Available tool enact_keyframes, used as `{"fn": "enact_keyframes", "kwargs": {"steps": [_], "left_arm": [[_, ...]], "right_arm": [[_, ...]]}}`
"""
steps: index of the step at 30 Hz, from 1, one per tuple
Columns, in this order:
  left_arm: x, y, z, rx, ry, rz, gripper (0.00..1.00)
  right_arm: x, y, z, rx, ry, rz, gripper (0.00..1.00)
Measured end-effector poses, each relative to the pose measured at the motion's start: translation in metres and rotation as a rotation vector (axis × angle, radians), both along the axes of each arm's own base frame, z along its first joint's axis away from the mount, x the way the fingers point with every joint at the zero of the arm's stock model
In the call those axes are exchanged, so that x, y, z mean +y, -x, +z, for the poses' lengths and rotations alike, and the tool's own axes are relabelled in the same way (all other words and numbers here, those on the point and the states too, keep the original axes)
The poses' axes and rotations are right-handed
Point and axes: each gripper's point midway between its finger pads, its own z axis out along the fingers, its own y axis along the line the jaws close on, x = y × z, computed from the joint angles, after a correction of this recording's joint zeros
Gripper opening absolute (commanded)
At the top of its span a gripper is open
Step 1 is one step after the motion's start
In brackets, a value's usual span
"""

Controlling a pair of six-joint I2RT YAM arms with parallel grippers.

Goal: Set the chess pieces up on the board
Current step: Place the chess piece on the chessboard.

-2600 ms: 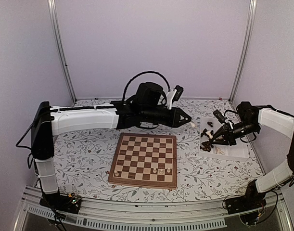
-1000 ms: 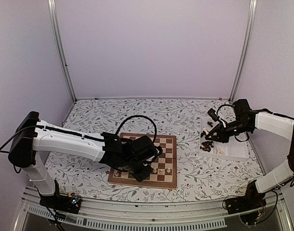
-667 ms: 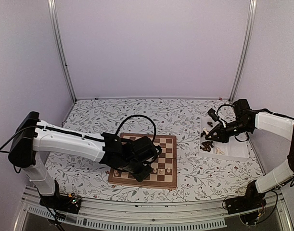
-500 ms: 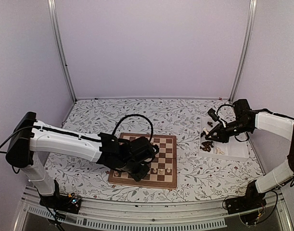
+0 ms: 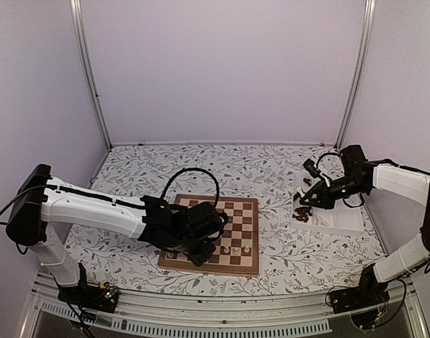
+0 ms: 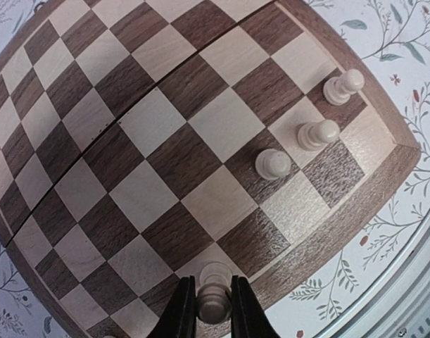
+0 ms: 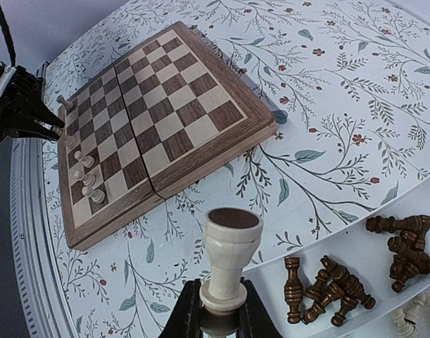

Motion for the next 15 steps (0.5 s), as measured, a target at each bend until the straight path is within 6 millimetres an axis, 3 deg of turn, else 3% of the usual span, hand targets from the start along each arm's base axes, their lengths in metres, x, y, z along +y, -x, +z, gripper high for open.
{"fn": "enact_keyframes", "kwargs": {"steps": [8, 12, 15], "left_arm": [[0.007, 0.001, -0.002, 0.009, -0.024, 0.021, 0.46], [0.011, 0.0, 0.003, -0.005, -0.028, 0.029, 0.53], [0.011, -0.004, 0.018, -0.033, -0.01, 0.03, 0.58]], "right_arm": [[0.0, 0.0, 0.0, 0.001, 0.0, 0.0, 0.03], [0.001, 0.0, 0.0, 0.002, -0.001, 0.0, 0.03], [0.004, 0.003, 0.002, -0.007, 0.002, 0.013, 0.03]]}}
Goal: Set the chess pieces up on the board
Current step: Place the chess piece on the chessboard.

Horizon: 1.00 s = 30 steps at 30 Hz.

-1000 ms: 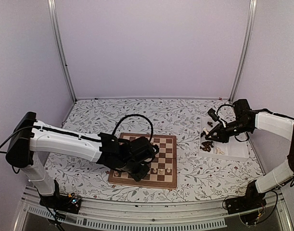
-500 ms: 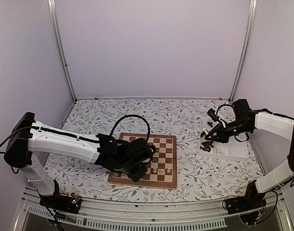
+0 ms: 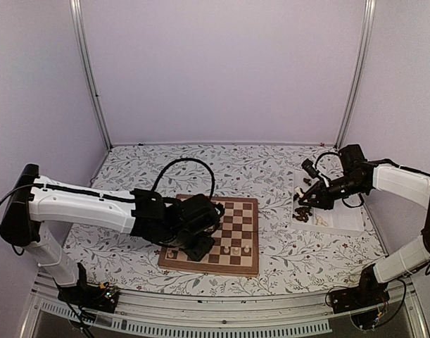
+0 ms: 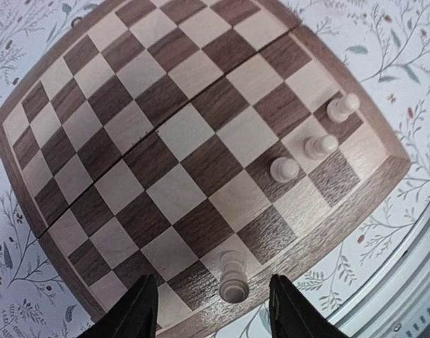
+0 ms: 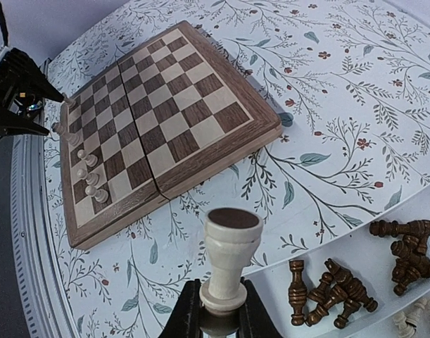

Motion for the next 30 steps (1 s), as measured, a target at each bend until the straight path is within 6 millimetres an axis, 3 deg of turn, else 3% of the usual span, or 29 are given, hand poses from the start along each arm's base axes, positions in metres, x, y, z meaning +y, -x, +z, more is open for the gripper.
{"fn": "enact_keyframes", "kwargs": {"steps": [4, 8, 10, 16, 20, 30], "left_arm": [[-0.016, -0.011, 0.045, -0.058, 0.126, -0.001, 0.55], [-0.036, -0.022, 0.094, -0.08, 0.324, -0.021, 0.54], [-0.046, -0.027, 0.109, -0.075, 0.409, -0.031, 0.54], [-0.082, -0.027, 0.134, -0.008, 0.626, -0.096, 0.55], [-0.105, -0.02, 0.137, 0.05, 0.722, -0.142, 0.53], [-0.127, -0.017, 0.143, 0.125, 0.842, -0.185, 0.49]], "right_arm": [[0.014, 0.013, 0.007, -0.034, 0.013, 0.062, 0.03], [0.038, 0.033, 0.018, -0.065, 0.04, 0.179, 0.03], [0.051, 0.039, 0.027, -0.093, 0.051, 0.234, 0.03], [0.088, 0.06, 0.059, -0.183, 0.063, 0.377, 0.04], [0.103, 0.073, 0.071, -0.21, 0.068, 0.438, 0.04], [0.119, 0.096, 0.062, -0.201, 0.125, 0.519, 0.04]]}}
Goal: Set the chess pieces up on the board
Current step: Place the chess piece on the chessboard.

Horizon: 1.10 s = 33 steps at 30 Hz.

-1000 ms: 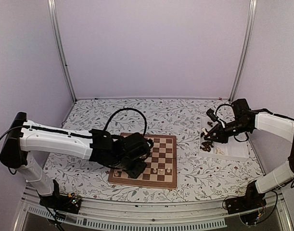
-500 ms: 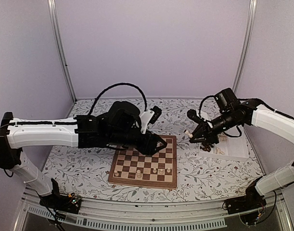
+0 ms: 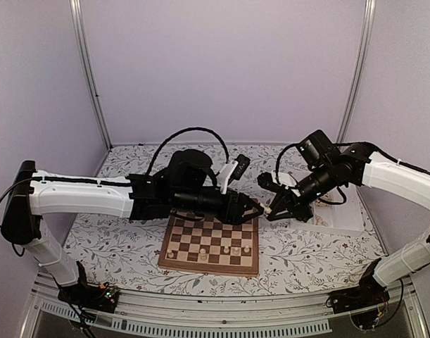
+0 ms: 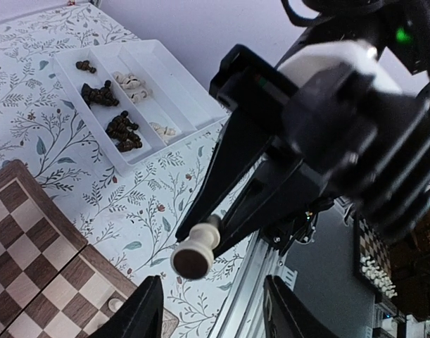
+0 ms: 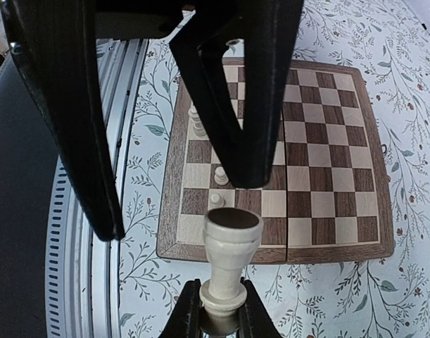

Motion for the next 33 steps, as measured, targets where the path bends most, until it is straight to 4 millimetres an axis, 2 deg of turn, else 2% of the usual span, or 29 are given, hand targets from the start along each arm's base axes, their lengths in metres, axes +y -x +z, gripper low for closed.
{"fn": "enact_keyframes", "kwargs": {"steps": [6, 13, 16, 20, 28, 30, 33], "left_arm": [[-0.007, -0.002, 0.002, 0.02, 0.045, -0.026, 0.44], [-0.014, -0.002, -0.015, 0.059, 0.032, -0.051, 0.27], [-0.014, -0.003, -0.013, 0.064, 0.044, -0.054, 0.24], [-0.014, -0.006, -0.01, 0.068, 0.059, -0.054, 0.28], [-0.013, -0.008, -0.008, 0.072, 0.08, -0.059, 0.12], [-0.013, -0.008, -0.007, 0.073, 0.084, -0.063, 0.1], [-0.013, -0.008, -0.007, 0.075, 0.091, -0.063, 0.09]], "right_arm": [[0.003, 0.007, -0.005, 0.007, 0.024, 0.022, 0.04], [0.005, 0.007, -0.003, 0.005, 0.023, 0.029, 0.04], [0.004, 0.008, -0.004, 0.008, 0.025, 0.03, 0.04], [0.004, 0.009, -0.004, 0.008, 0.025, 0.034, 0.04], [0.004, 0.01, -0.005, 0.007, 0.027, 0.041, 0.07], [0.004, 0.01, -0.005, 0.008, 0.028, 0.042, 0.14], [0.004, 0.011, -0.003, 0.006, 0.032, 0.043, 0.37]]}}
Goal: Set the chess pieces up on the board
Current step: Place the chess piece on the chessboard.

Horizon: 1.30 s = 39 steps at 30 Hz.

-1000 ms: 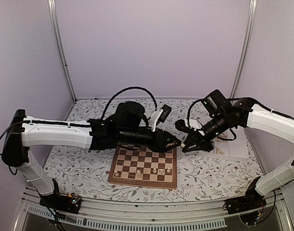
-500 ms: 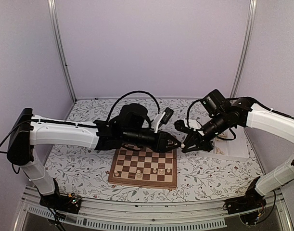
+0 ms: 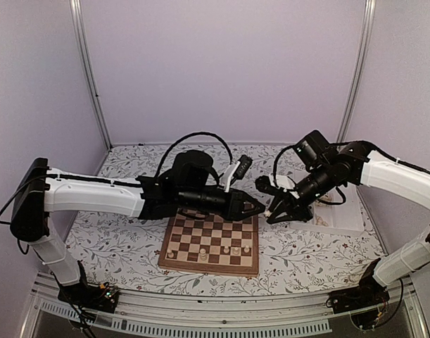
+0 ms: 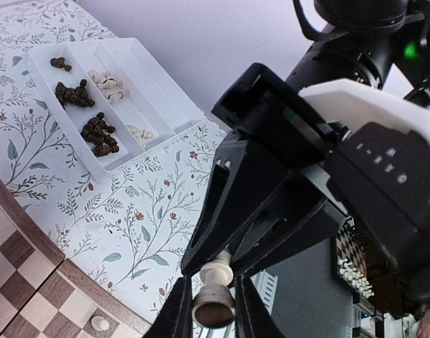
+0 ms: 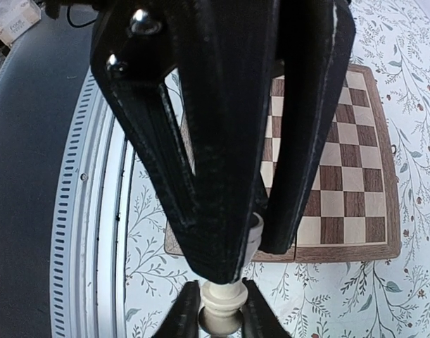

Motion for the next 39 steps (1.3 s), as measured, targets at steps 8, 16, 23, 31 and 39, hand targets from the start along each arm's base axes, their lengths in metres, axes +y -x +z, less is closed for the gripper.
{"fn": "enact_keyframes", "kwargs": {"steps": [8, 16, 23, 31, 39], "left_arm": [[0.013, -0.004, -0.004, 0.004, 0.05, 0.057, 0.07], [0.022, -0.021, 0.038, 0.006, 0.307, 0.176, 0.06], [0.006, -0.032, 0.06, 0.024, 0.442, 0.183, 0.06], [-0.001, -0.036, 0.058, 0.057, 0.479, 0.184, 0.05], [0.0, -0.036, 0.072, 0.054, 0.532, 0.177, 0.05]], "right_arm": [[-0.033, -0.053, 0.08, 0.067, -0.3, -0.167, 0.59], [-0.045, -0.059, 0.107, 0.298, -0.535, -0.203, 0.63], [-0.025, -0.036, 0.114, 0.374, -0.554, -0.106, 0.57], [-0.019, -0.032, 0.112, 0.377, -0.555, -0.096, 0.56], [-0.018, -0.034, 0.097, 0.343, -0.521, -0.146, 0.43]]}}
